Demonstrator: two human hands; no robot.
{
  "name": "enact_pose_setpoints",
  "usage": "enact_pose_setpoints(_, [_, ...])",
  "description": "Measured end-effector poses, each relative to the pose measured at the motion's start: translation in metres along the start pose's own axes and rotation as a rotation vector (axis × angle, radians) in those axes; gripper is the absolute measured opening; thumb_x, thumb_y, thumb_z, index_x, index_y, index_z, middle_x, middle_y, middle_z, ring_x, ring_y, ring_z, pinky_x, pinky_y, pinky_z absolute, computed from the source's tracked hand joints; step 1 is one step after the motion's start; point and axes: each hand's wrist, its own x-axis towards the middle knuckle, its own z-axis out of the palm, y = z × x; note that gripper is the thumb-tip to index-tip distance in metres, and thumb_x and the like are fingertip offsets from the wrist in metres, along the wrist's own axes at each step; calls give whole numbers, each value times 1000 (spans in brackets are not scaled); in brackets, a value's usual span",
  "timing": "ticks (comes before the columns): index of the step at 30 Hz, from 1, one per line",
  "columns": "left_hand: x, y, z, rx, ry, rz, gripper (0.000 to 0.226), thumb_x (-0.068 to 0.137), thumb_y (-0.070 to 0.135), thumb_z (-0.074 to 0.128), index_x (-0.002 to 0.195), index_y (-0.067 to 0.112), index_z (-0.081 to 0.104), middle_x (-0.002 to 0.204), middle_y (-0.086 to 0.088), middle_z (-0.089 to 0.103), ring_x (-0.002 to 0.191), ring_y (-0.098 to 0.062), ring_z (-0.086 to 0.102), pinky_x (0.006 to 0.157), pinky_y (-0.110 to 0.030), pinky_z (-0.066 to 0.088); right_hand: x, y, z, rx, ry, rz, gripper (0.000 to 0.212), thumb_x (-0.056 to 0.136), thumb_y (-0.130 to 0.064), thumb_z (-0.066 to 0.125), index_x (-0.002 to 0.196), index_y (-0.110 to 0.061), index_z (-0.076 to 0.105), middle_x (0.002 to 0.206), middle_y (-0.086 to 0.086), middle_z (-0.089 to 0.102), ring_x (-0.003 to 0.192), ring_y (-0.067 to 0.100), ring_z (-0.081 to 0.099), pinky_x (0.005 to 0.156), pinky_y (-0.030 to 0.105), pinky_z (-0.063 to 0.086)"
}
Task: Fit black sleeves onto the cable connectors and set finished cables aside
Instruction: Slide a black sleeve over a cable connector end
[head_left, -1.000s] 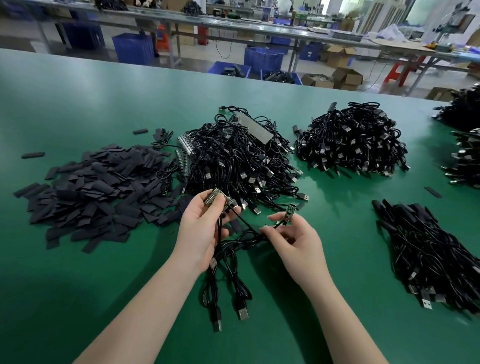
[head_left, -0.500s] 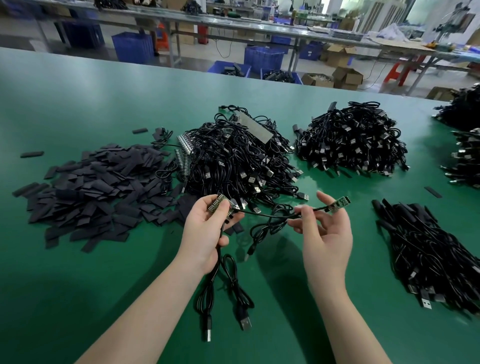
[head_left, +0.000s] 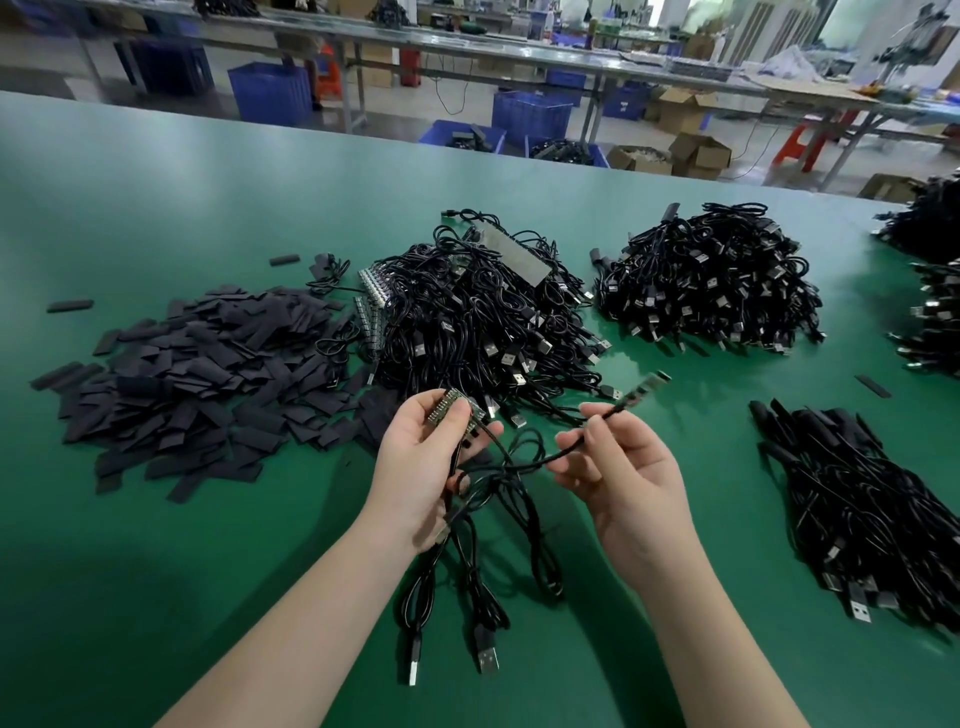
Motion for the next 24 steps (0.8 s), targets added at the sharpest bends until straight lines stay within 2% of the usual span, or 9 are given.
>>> enact_pose_setpoints(1, [-1,1,0,0,-30,10,13,96,19,61,108,13,57,109,-14,68,95,-24,73,47,-24,51,-1,-1,1,-90,17,-10,15,86,-23,65,85,-32,77,79,5,75,66,15,71,65,25,58])
enact_pose_setpoints(3, [-3,2,0,37,-98,34,8,96,17,60,104,16,57,95,-5,70,95,-24,72,35,-16,35,-1,3,3,-243,18,-50,21,91,-13,65,90,-30,77,80,7,76,67,16,71,65,24,57])
enact_pose_setpoints(5, [-3,2,1,102,-156,60,6,95,18,61,100,21,59,84,4,70,91,-20,70,35,-15,30,-2,7,7,-272,6,-38,23,92,-7,66,92,-28,76,78,8,76,63,14,70,61,19,54])
enact_pose_setpoints(8, [-4,1,1,205,-192,95,10,93,20,64,92,30,65,73,9,65,65,-10,57,36,-17,32,-2,13,9,-336,-15,10,19,91,-13,69,93,-32,75,73,5,76,63,8,69,60,16,51])
enact_pose_setpoints(10, [-5,1,1,208,-207,98,9,90,21,67,91,29,66,76,2,64,63,-13,54,36,-18,33,-1,16,9,-385,-1,50,19,90,-21,71,87,-40,74,70,6,74,66,6,70,67,21,53])
enact_pose_setpoints(14, [-7,4,2,152,-256,75,19,77,27,70,94,20,64,94,-21,62,83,-31,52,37,-19,35,1,20,8,-294,29,167,16,85,-31,76,72,-38,69,70,4,71,67,12,68,73,36,54])
enact_pose_setpoints(17, [-9,8,0,109,-370,44,22,78,23,65,96,13,58,82,-3,68,65,-12,56,37,-16,33,1,19,7,-227,-26,211,24,64,-51,82,67,-34,66,80,-1,73,75,9,66,73,32,57])
enact_pose_setpoints(19, [-10,10,0,103,-395,38,22,79,23,64,97,12,57,78,4,68,61,-6,55,37,-16,33,1,17,5,-155,-88,249,29,59,-51,82,68,-30,64,82,-2,71,76,8,67,67,27,57])
enact_pose_setpoints(24, [-7,8,1,110,-252,38,14,76,29,68,88,21,66,87,-4,72,87,-24,60,37,-16,32,0,18,2,-155,-162,254,21,74,-38,82,71,-26,66,73,3,58,68,14,57,62,25,45])
